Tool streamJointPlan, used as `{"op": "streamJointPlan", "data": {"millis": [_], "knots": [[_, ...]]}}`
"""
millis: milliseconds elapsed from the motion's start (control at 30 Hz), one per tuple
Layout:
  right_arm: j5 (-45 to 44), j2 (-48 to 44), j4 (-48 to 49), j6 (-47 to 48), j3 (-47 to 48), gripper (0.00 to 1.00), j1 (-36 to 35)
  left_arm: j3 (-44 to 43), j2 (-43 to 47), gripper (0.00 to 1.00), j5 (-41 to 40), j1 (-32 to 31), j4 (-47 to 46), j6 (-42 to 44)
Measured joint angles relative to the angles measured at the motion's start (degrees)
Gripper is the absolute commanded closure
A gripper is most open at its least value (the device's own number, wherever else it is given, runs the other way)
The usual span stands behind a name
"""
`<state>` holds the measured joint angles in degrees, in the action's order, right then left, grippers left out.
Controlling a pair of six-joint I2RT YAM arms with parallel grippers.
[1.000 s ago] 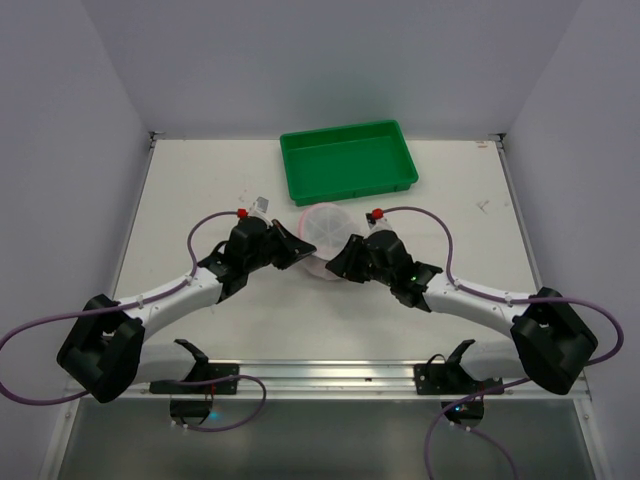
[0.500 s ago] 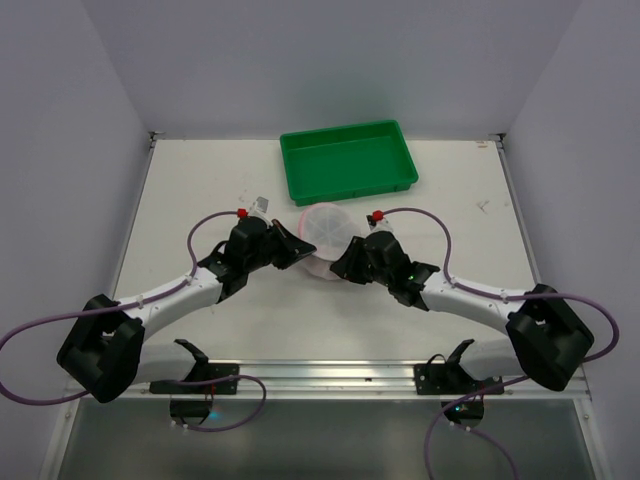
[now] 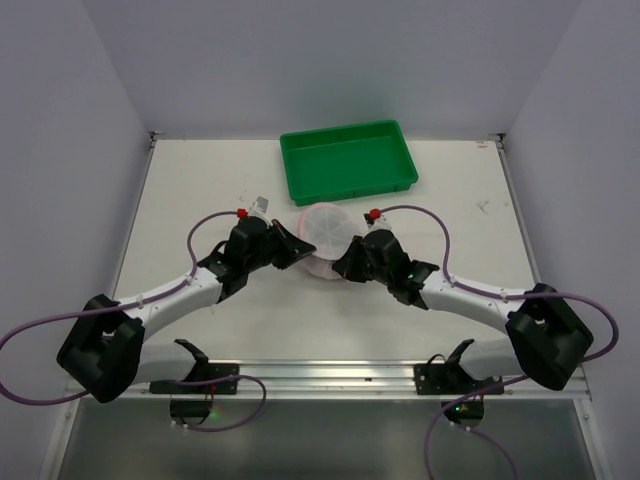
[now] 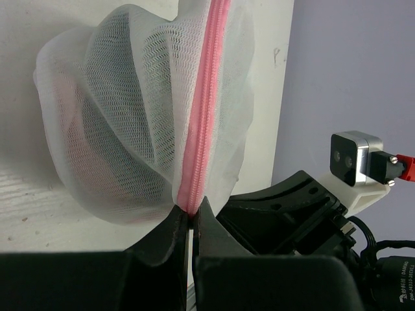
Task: Unzip the laundry bag and remove the bra
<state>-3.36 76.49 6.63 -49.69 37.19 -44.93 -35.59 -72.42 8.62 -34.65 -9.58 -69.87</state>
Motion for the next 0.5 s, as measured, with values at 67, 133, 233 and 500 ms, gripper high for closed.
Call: {"op": "streamJointPlan", "data": {"millis": [67, 133, 233, 500], "knots": [[0.09, -0.04, 0.0, 0.74, 0.09, 1.0, -0.02, 0.0, 0.0, 1.0, -0.11, 0.0, 0.04, 0.0], [0.09, -0.2, -0.15, 1.29, 0.09, 1.0, -0.02, 0.0, 0.0, 1.0, -0.13, 0.0, 0.17, 0.09], [0.0, -1.29, -1.2, 2.29, 0.09, 1.0, 0.0, -0.22, 0.0, 1.0, -0.17, 0.0, 1.01, 0.55], [-0.13, -8.76, -5.84, 8.22, 0.0, 1.0, 1.92, -0.94, 0.02, 1.0, -0.94, 0.52, 4.24, 3.58]]}}
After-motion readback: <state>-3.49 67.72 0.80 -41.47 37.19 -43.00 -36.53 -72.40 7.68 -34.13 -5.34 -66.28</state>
